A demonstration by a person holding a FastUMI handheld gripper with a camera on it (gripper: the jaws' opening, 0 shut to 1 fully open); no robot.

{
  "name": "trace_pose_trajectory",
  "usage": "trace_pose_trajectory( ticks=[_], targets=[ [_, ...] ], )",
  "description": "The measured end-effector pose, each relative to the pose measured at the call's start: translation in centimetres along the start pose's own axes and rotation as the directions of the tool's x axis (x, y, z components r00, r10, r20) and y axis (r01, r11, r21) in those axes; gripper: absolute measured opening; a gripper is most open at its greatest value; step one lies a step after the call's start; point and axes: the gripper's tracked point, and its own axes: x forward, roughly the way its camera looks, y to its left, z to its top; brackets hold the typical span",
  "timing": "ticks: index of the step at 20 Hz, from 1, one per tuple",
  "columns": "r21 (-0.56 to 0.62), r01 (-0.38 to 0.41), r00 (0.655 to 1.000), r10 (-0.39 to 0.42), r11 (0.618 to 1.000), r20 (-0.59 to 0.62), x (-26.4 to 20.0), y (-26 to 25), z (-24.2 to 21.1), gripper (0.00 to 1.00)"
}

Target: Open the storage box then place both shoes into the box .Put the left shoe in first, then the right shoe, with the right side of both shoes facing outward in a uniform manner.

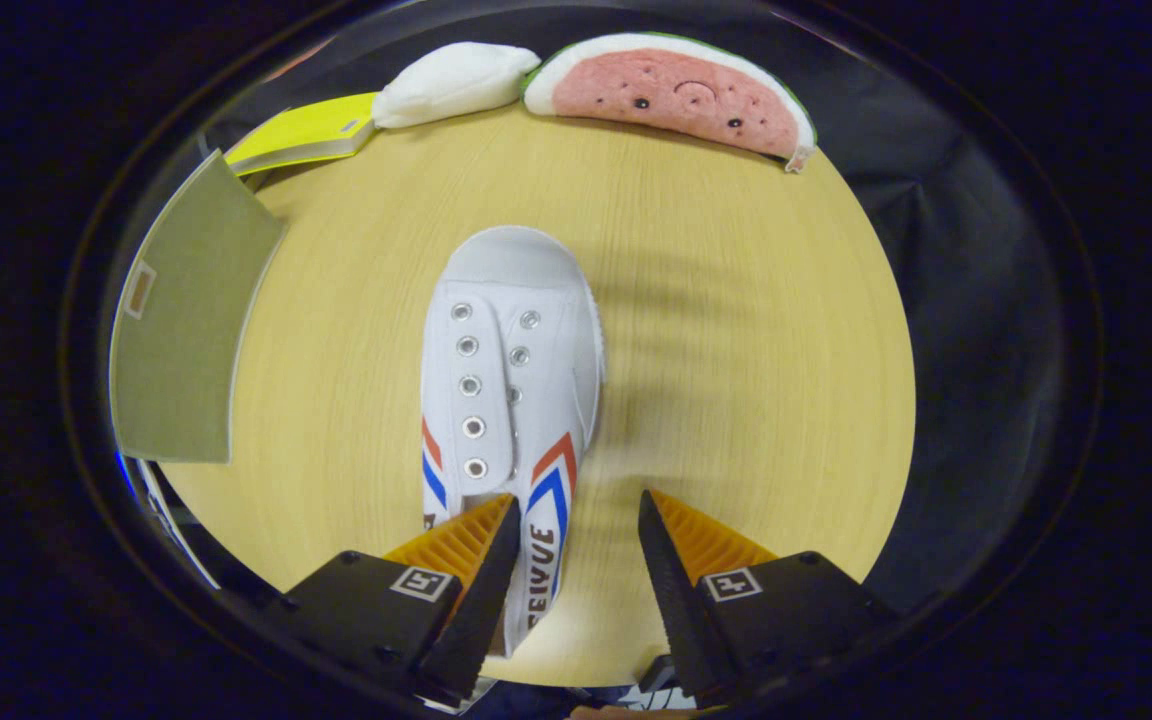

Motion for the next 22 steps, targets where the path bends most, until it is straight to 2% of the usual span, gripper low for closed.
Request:
trace_pose_trajectory(
  ticks=[3, 4, 5, 6, 7, 8, 10, 12, 16, 22],
  targets=[
    [0.044, -0.056, 0.998, 0.056, 0.997, -0.005, -0.3, 0.9, 0.0, 0.74],
    [0.032, -0.102, 0.995, 0.103, 0.994, -0.003, -0.1, 1.7, 0.1, 0.64],
    [0.04, -0.091, 0.996, 0.091, 0.995, 0.007, 1.0, 1.8, -0.6, 0.46],
    [0.046, -0.092, 0.996, 0.092, 0.995, 0.0, 0.1, 1.7, -0.2, 0.27],
    [0.062, -0.089, 0.996, 0.089, 0.994, 0.007, -0.1, 1.4, 0.0, 0.25],
    [0.108, -0.102, 0.995, 0.101, 0.989, 0.015, -0.2, 1.3, 0.3, 0.19],
    [0.164, -0.185, 0.983, 0.184, 0.969, 0.017, -0.4, 2.0, 0.0, 0.06],
    [0.207, -0.252, 0.968, 0.249, 0.945, 0.041, -1.0, 2.4, -0.2, 0.06],
    [0.229, -0.28, 0.96, 0.269, 0.932, 0.078, -3.1, 2.7, 0.1, 0.06],
    [0.211, -0.399, 0.911, 0.36, 0.892, 0.198, -11.4, 7.6, 0.9, 0.05]
  ],
)
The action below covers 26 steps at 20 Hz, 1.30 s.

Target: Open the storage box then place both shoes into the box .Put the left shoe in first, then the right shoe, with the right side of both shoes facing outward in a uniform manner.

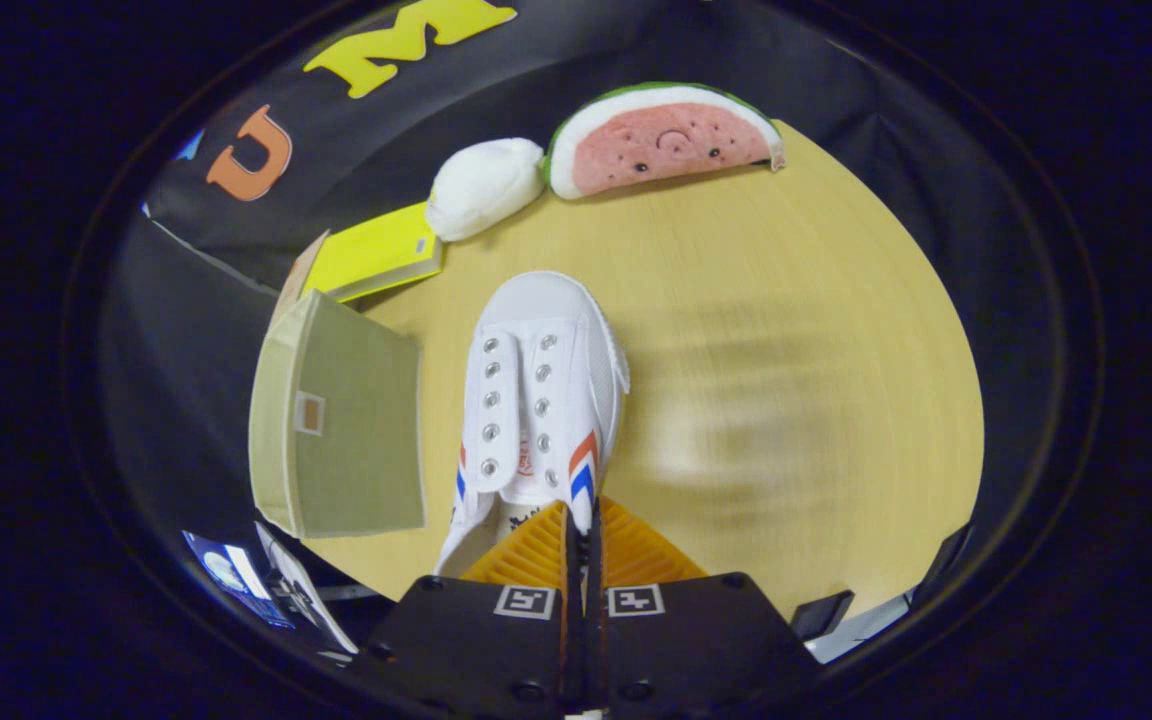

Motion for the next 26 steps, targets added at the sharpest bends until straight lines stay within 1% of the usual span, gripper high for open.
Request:
trace_pose_trajectory(
  ticks=[2, 6, 11, 15, 18, 21, 26],
  targets=[
    [0.01, -0.03, 0.999, 0.03, 0.999, 0.019, -1.4, 2.9, 0.1, 0.05],
    [-0.023, -0.022, 0.998, 0.023, 0.999, 0.055, -3.5, 8.0, 0.3, 0.05],
    [-0.061, -0.055, 0.996, 0.059, 0.997, 0.066, -4.2, 15.2, 0.1, 0.06],
    [-0.082, -0.078, 0.995, 0.082, 0.994, 0.048, -2.8, 20.4, -1.0, 0.05],
    [-0.103, -0.076, 0.994, 0.084, 0.992, 0.072, -0.8, 23.2, -0.5, 0.05],
    [-0.059, -0.079, 0.992, 0.085, 0.995, 0.098, 1.4, 25.0, -0.8, 0.05],
    [-0.025, -0.042, 0.98, 0.046, 0.999, 0.193, 4.8, 25.9, -0.9, 0.05]
  ],
)
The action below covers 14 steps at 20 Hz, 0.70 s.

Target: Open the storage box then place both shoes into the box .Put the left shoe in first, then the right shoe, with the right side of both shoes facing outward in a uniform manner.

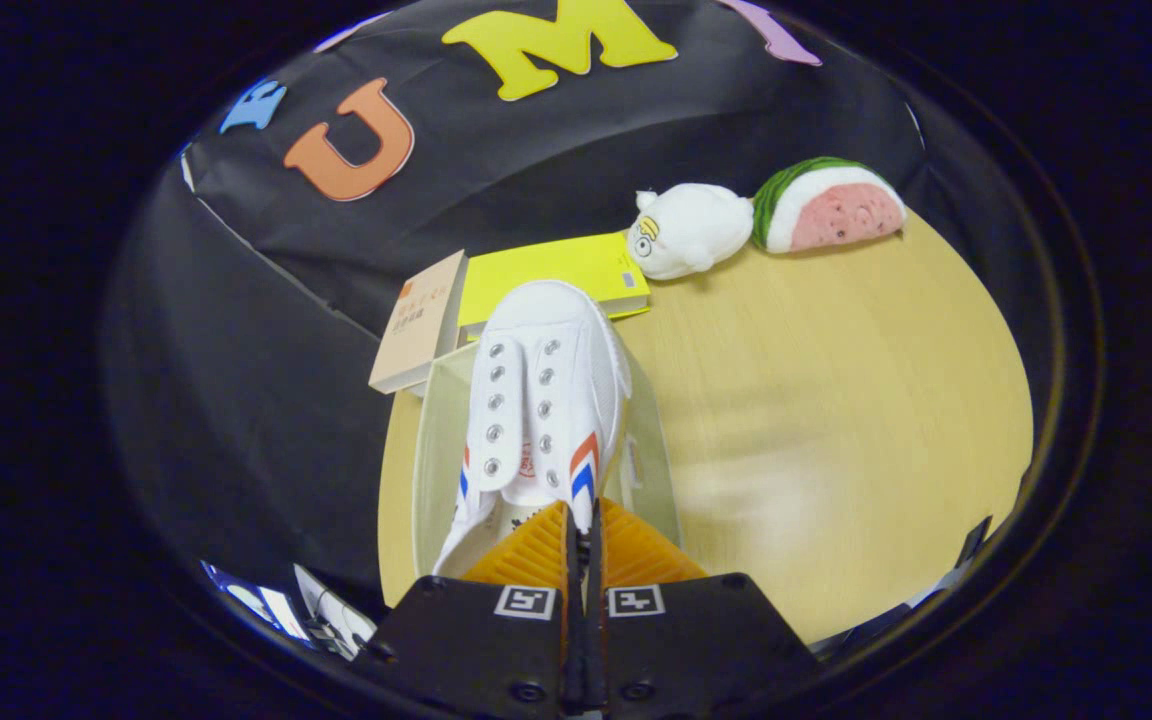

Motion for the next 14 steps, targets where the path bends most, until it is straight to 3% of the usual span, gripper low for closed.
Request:
trace_pose_trajectory(
  ticks=[14],
  targets=[
    [-0.137, 0.17, 0.971, -0.142, 0.976, 0.192, 4.1, -0.5, -1.8, 0.06]
  ],
)
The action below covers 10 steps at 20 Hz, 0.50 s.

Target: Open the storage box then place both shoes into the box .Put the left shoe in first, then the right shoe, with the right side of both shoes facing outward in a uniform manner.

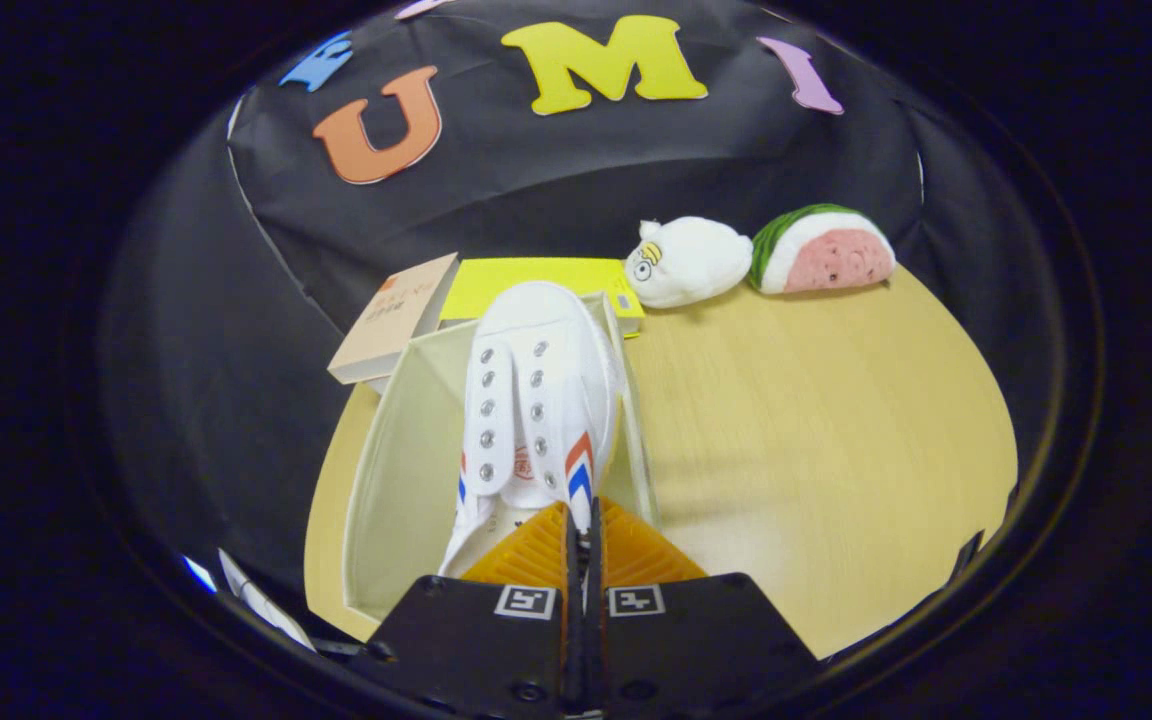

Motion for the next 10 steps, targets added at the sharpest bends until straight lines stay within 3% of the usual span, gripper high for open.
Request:
trace_pose_trajectory(
  ticks=[4, 10],
  targets=[
    [-0.008, -0.004, 0.999, 0.004, 1.0, -0.037, 1.3, 0.8, -2.4, 0.06],
    [0.0, 0.028, 0.999, -0.028, 1.0, 0.039, 1.4, 0.4, -2.0, 0.05]
  ],
)
